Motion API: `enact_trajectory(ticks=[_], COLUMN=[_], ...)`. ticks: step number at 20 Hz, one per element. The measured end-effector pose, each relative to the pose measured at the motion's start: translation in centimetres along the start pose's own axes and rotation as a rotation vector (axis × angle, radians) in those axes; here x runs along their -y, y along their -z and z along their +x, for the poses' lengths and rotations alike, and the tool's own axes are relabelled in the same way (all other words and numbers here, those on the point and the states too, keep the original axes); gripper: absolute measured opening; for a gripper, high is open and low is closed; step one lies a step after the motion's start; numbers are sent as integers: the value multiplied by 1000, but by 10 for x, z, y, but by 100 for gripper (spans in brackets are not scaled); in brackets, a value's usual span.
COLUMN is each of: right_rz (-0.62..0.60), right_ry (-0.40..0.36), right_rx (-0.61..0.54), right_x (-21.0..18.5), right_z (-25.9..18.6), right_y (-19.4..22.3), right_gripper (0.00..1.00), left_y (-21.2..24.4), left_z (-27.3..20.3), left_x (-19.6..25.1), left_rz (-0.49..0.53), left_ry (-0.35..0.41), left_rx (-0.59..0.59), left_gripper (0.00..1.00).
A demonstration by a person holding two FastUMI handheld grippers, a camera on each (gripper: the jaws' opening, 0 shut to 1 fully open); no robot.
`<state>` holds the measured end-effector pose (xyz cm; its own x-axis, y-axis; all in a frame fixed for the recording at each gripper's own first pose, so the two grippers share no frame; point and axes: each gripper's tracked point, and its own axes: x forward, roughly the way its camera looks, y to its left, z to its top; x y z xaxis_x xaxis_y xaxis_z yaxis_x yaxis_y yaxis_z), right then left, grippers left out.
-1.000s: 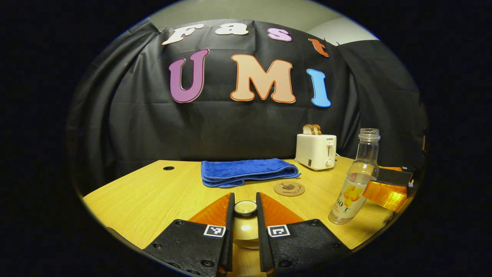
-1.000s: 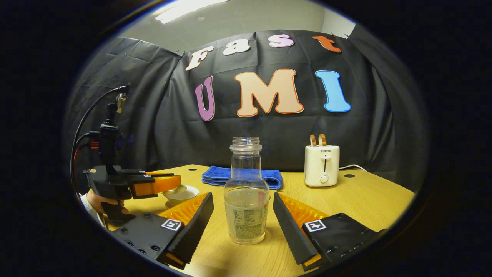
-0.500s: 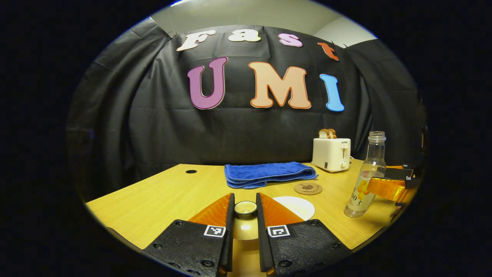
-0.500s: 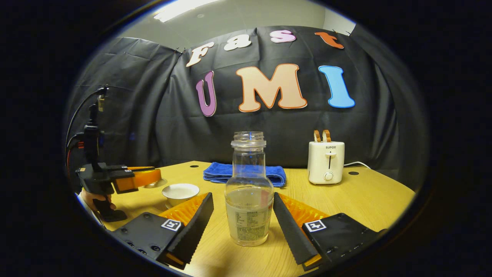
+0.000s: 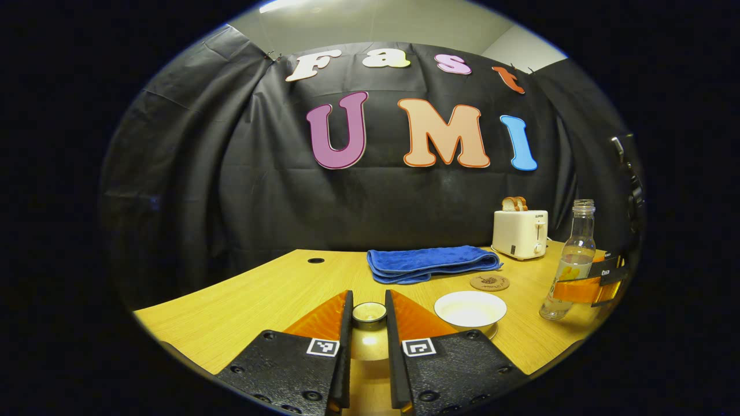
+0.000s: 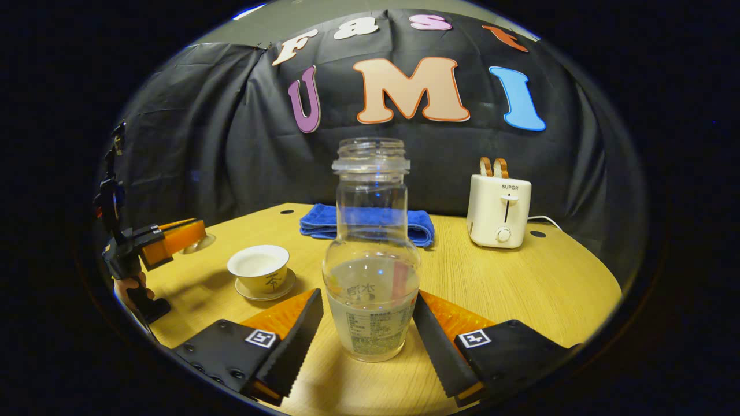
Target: Open the teacup lid with one hand, grasp the water bottle and pour water into the teacup with the other hand; after pouring, place the water bottle on the coaster and then close the teacup lid.
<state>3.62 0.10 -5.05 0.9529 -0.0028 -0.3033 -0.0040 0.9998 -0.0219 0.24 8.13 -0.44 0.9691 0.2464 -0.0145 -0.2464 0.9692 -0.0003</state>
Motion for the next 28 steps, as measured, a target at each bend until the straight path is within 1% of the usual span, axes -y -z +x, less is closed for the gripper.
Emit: enact_trajectory(ticks=[2,4,6,7,9,10,13,18,20,24,26,28], right_rz=[5,-11,-41,-79,-198,-247,-348,-636,-735,-909,-999,-1088], right_ry=[12,21,25,42,95,112,129,185,195,185,190,217], right_rx=[-16,-17,-8,-2,14,14,9,8,-1,-32,-25,3], right_x=[2,2,-1,3,14,17,23,38,37,26,18,12], right_z=[1,2,2,1,0,-1,1,10,17,31,37,42], right_y=[2,2,1,0,-5,-7,-15,-37,-39,-32,-34,-42], right_gripper=[94,82,82,80,79,80,80,80,80,80,80,80], left_y=[-1,-1,0,-1,0,-1,-1,0,-1,-1,0,0], left_z=[-3,-3,-4,-4,-5,-5,-4,-3,-4,-4,-4,-5], left_x=[-7,-12,-14,-14,-13,-12,-13,-13,-13,-13,-13,-13], left_rz=[-1,-3,-3,-2,-3,-3,-3,-3,-3,-2,-3,-3], left_ry=[-5,-8,-6,-3,4,6,8,12,12,9,7,7], left_rx=[2,2,3,3,1,2,2,0,3,3,2,2], left_gripper=[25,25,25,25,25,25,25,25,25,25,25,25])
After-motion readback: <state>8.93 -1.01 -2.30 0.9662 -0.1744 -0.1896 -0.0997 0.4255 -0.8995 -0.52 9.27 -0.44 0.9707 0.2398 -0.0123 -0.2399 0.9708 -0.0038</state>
